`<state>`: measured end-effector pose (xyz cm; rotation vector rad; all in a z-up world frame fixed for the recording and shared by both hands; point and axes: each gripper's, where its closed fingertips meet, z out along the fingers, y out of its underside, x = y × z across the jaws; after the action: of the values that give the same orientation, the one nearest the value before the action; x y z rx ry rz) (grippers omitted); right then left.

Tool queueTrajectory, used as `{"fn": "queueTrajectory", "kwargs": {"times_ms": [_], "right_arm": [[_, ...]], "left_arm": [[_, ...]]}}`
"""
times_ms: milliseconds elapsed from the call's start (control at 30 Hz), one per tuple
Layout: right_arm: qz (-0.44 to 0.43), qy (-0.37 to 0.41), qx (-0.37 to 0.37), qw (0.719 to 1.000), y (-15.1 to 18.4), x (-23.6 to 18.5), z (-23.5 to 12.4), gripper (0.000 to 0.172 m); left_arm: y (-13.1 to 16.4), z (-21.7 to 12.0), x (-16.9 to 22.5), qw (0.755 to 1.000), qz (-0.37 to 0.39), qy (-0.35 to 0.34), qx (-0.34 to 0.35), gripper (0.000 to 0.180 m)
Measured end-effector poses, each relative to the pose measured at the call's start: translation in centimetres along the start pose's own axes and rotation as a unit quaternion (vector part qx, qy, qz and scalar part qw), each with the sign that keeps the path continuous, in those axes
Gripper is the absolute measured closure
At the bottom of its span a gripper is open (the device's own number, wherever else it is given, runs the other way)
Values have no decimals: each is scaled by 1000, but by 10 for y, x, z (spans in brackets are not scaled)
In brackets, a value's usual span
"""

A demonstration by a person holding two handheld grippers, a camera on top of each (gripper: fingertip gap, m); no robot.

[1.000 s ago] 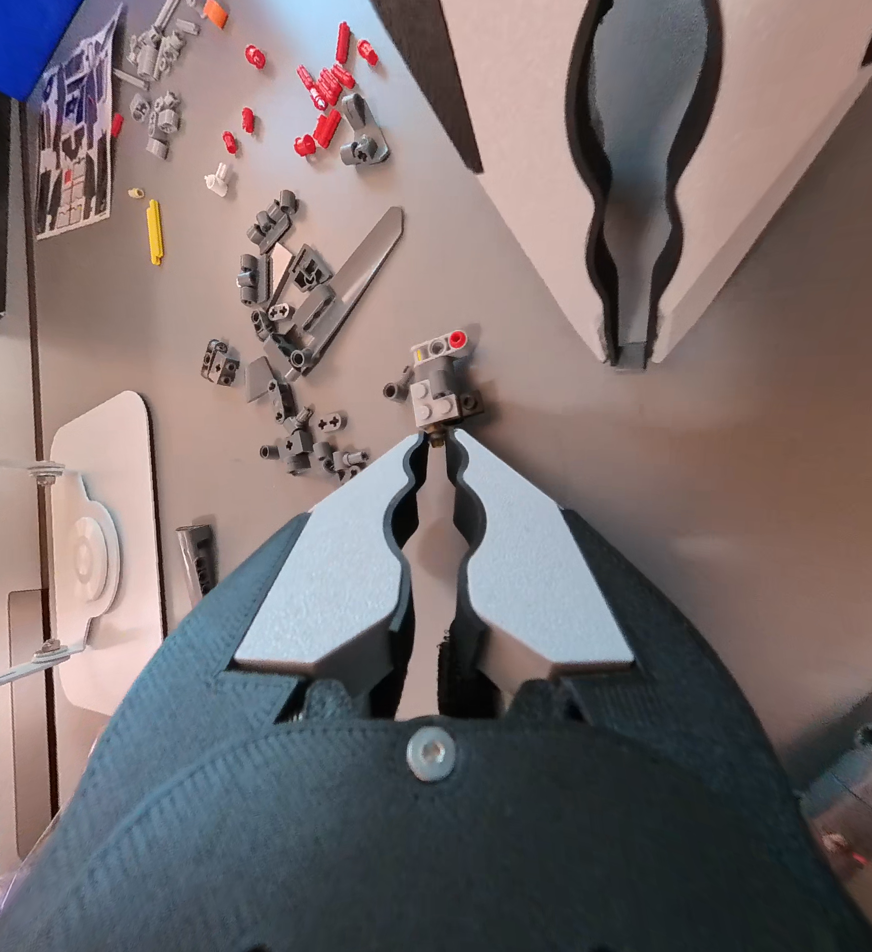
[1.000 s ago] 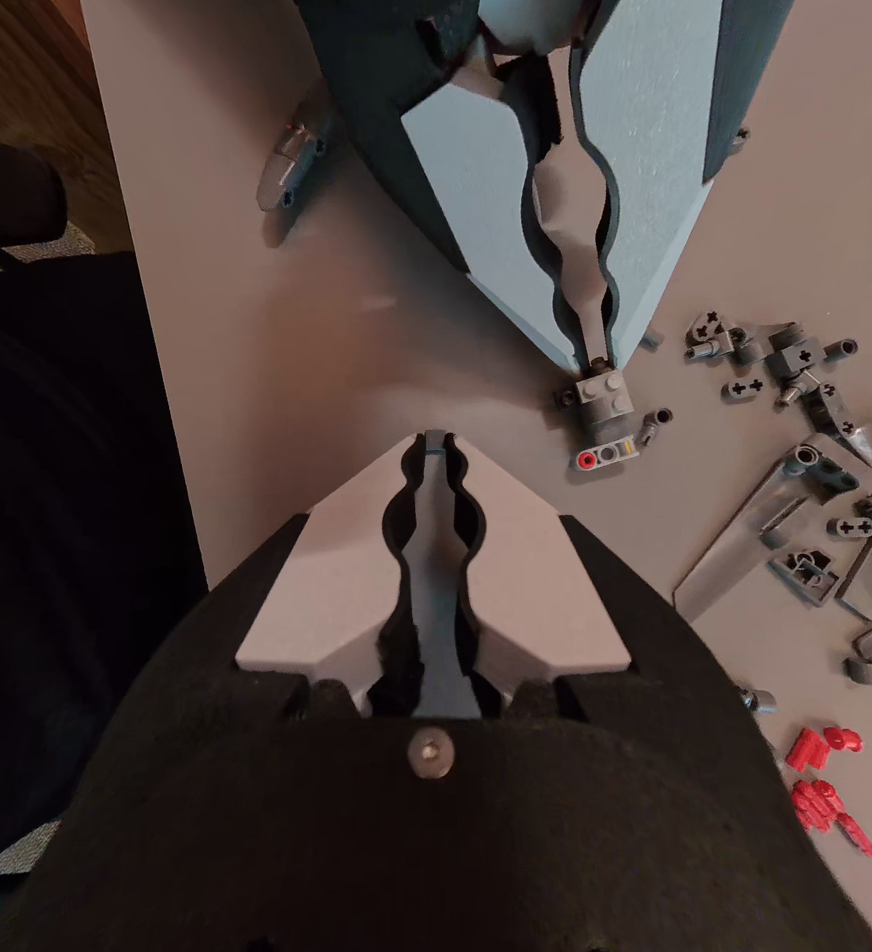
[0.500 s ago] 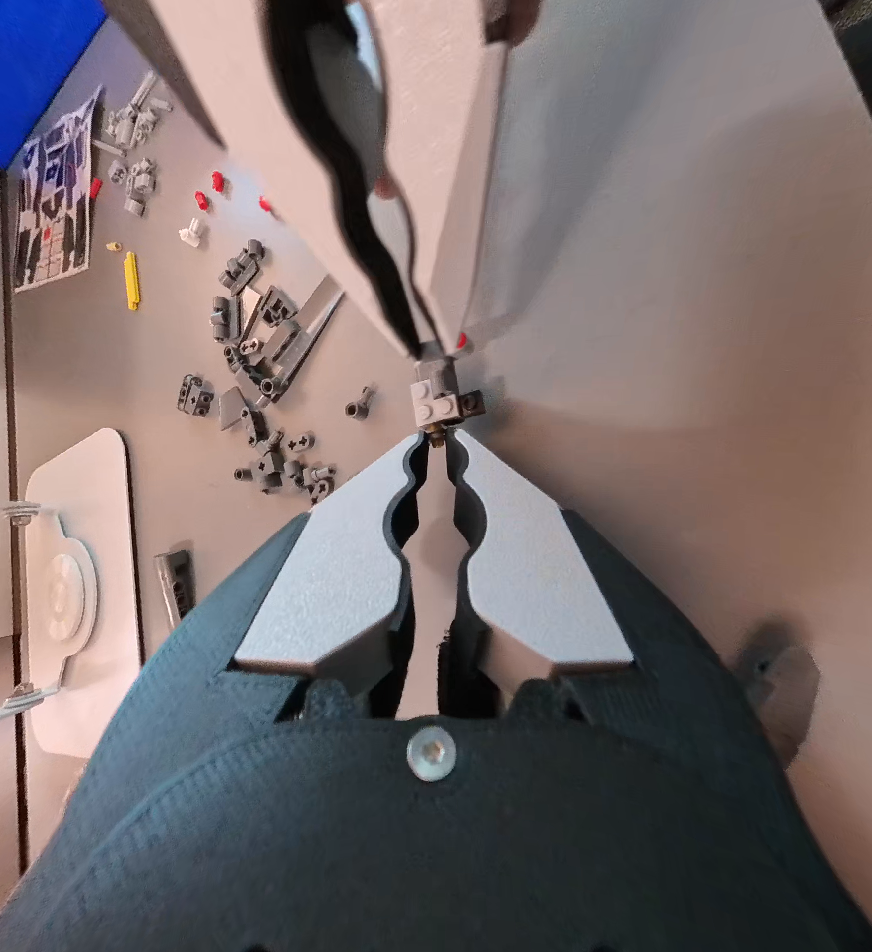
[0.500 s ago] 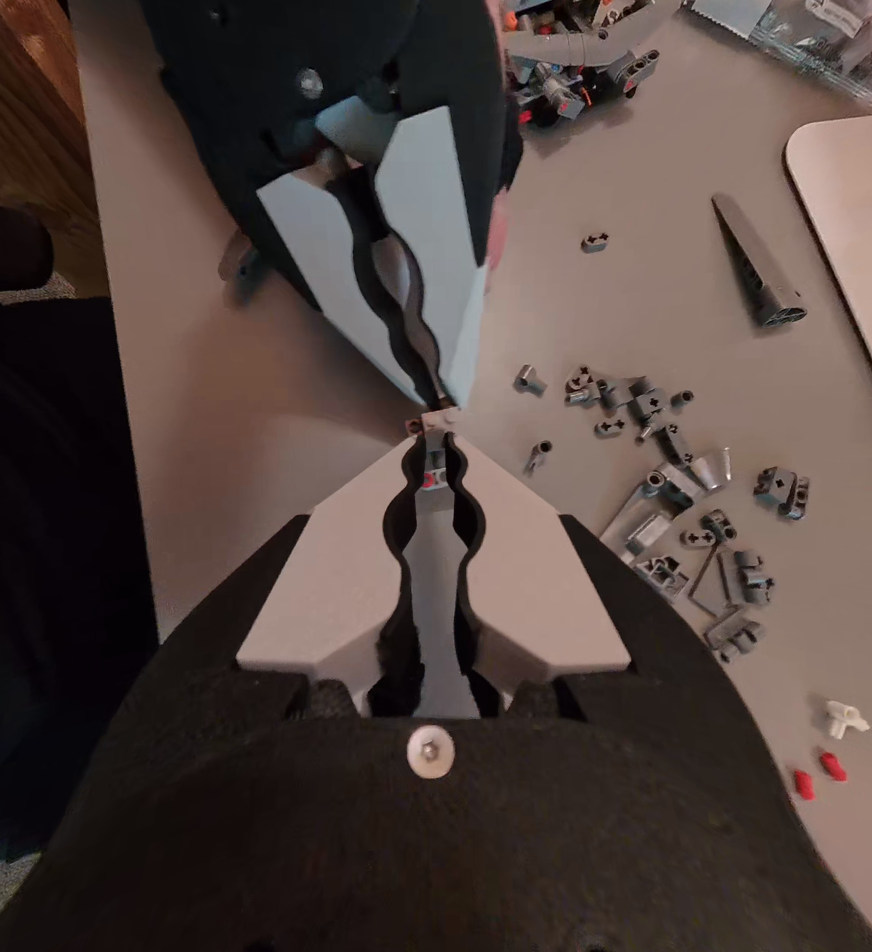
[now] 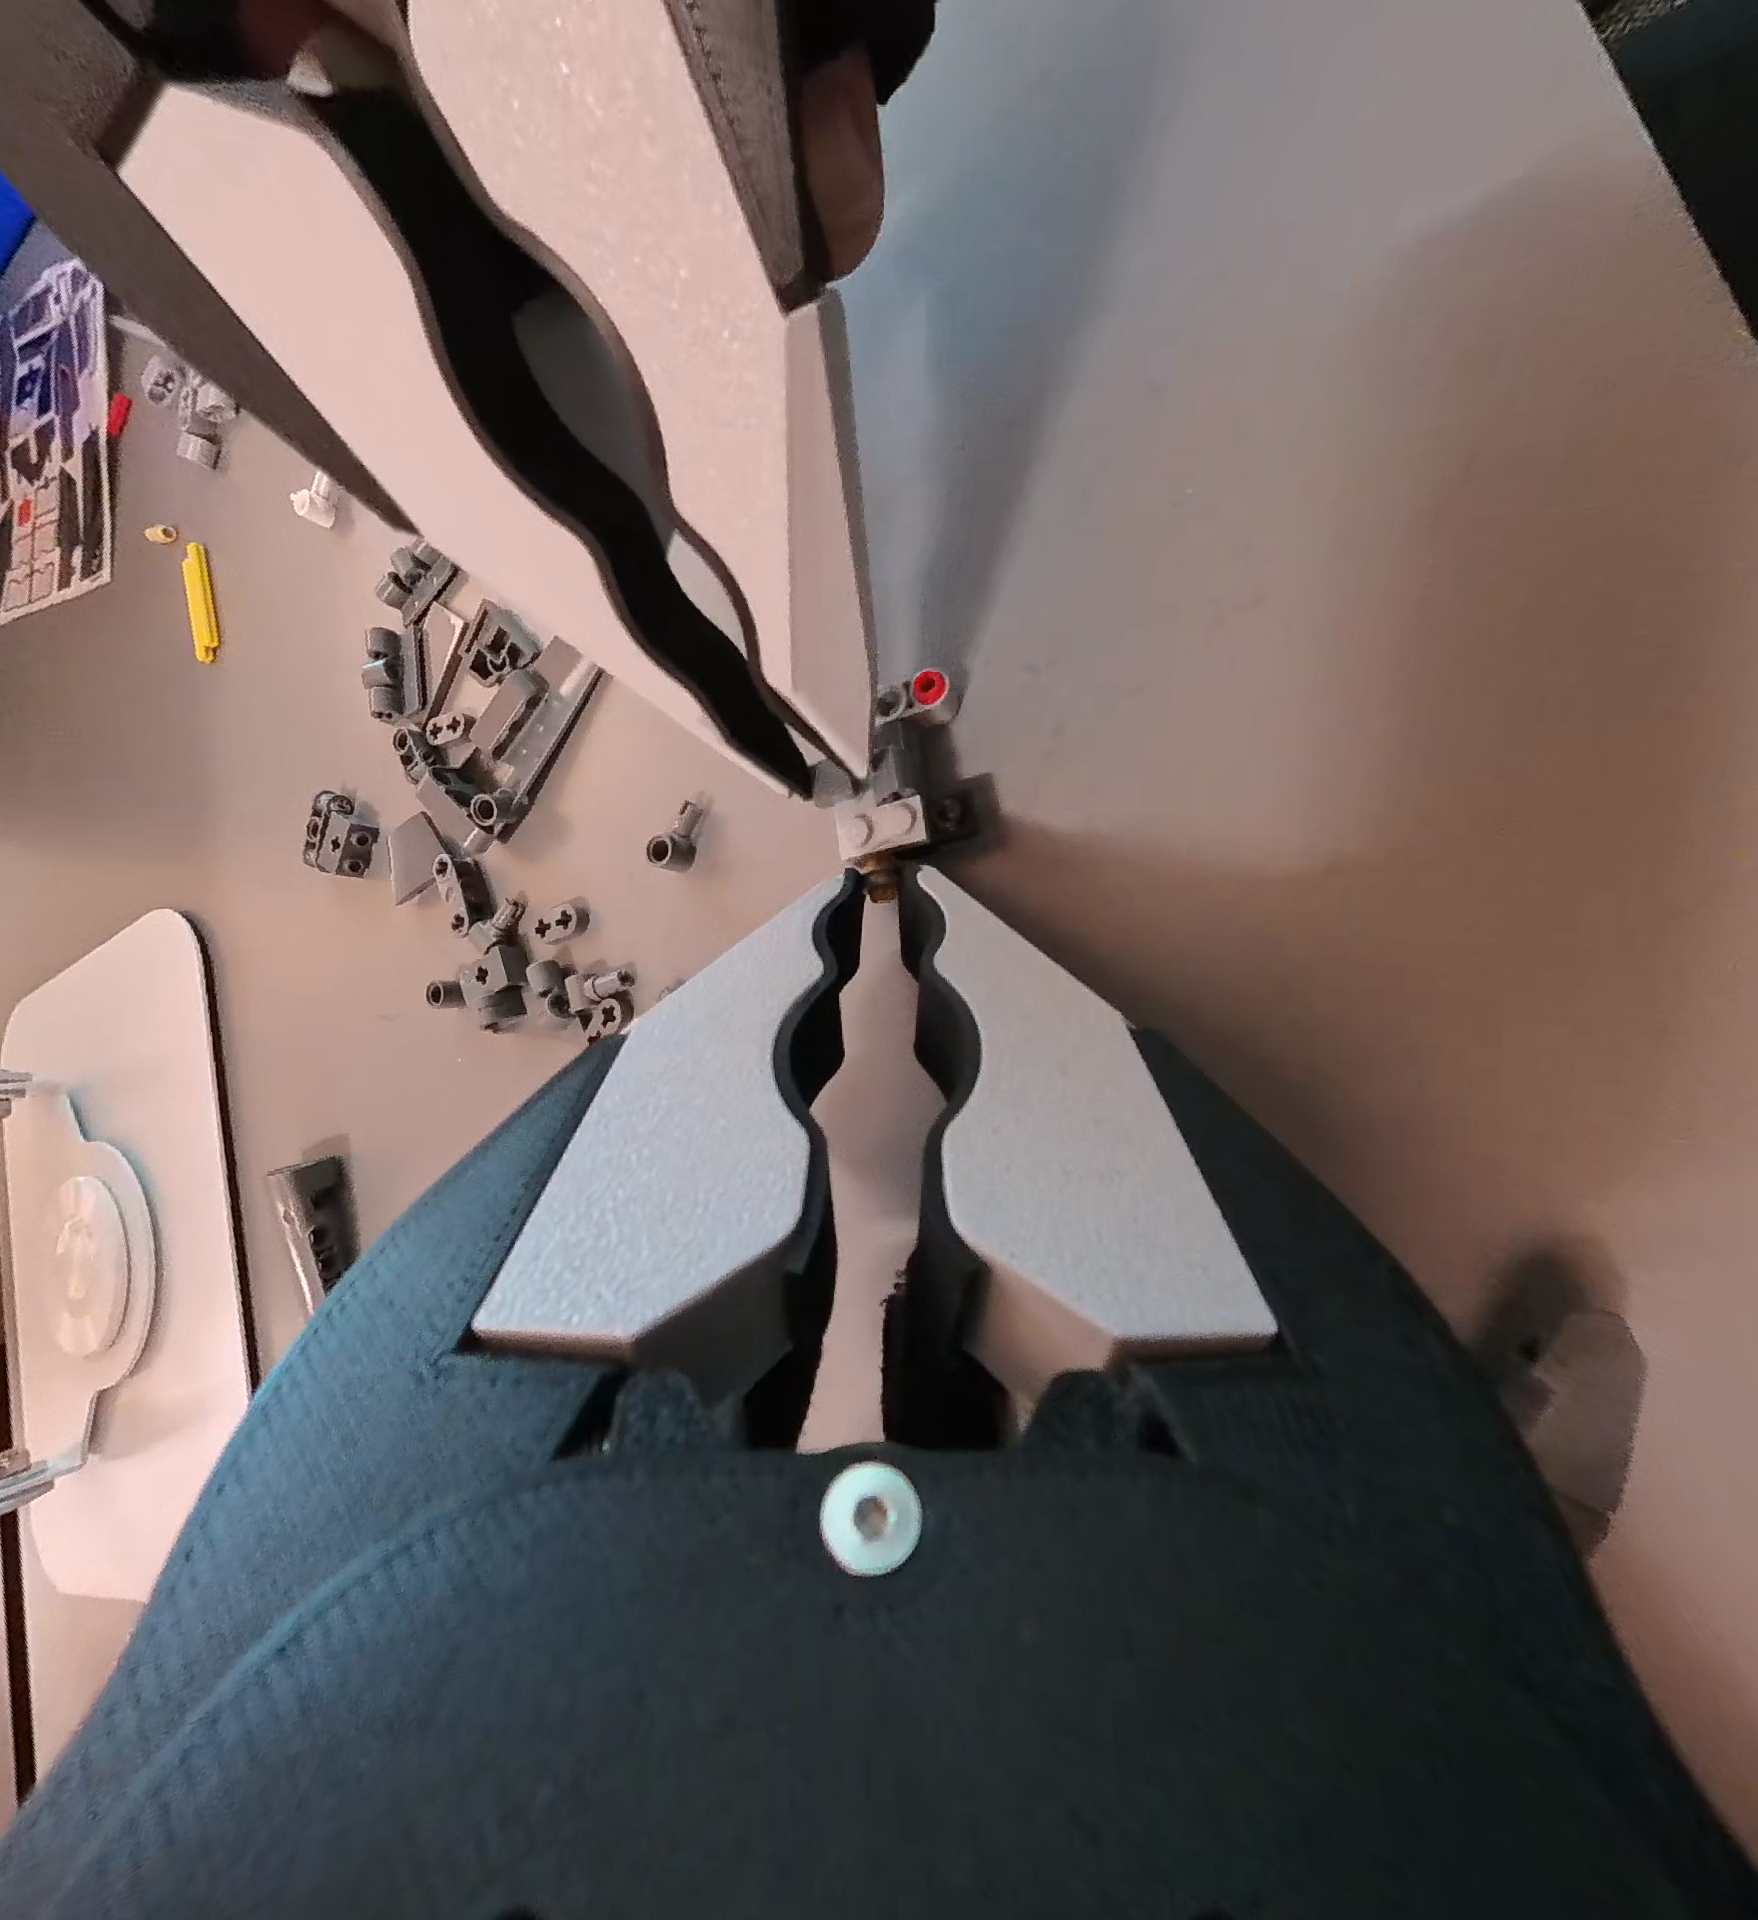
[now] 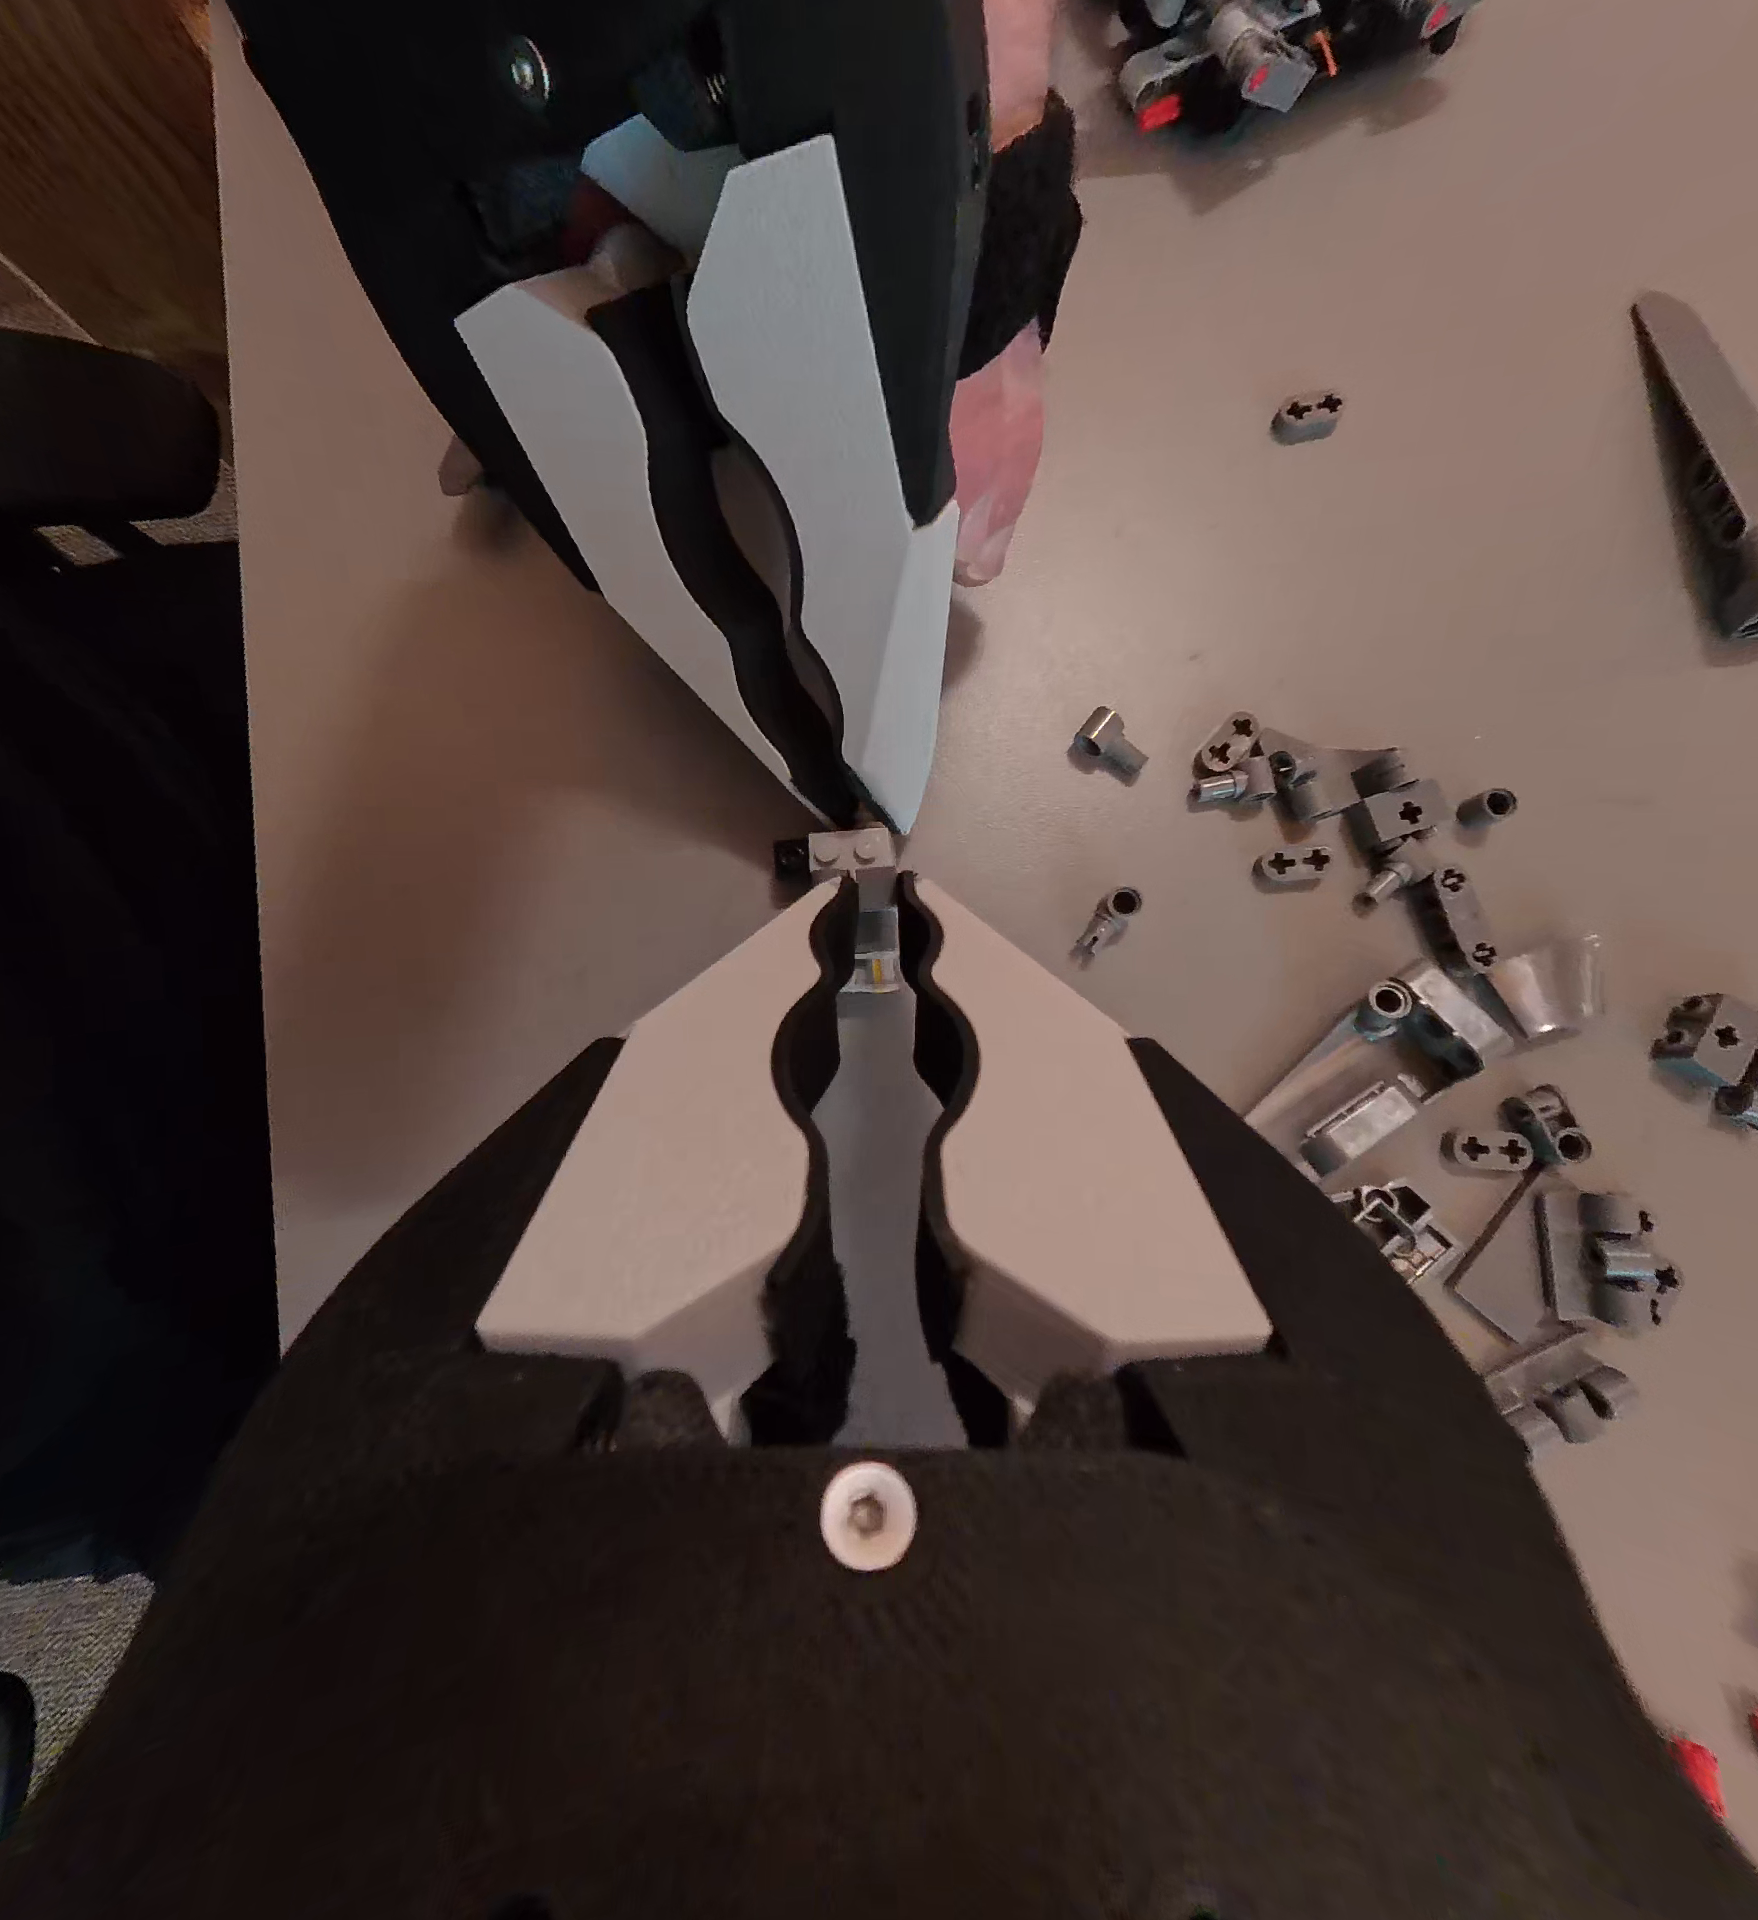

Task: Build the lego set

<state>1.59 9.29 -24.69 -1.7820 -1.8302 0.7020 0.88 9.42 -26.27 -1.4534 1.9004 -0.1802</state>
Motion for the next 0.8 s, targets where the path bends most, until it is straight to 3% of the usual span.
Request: {"fn": "queueTrajectory", "kwargs": {"times_ms": [800], "right_arm": [[47,-59,0,997,1,-5,0,163]], "left_arm": [[-1,0,1,1000,3,0,-1,175]]}}
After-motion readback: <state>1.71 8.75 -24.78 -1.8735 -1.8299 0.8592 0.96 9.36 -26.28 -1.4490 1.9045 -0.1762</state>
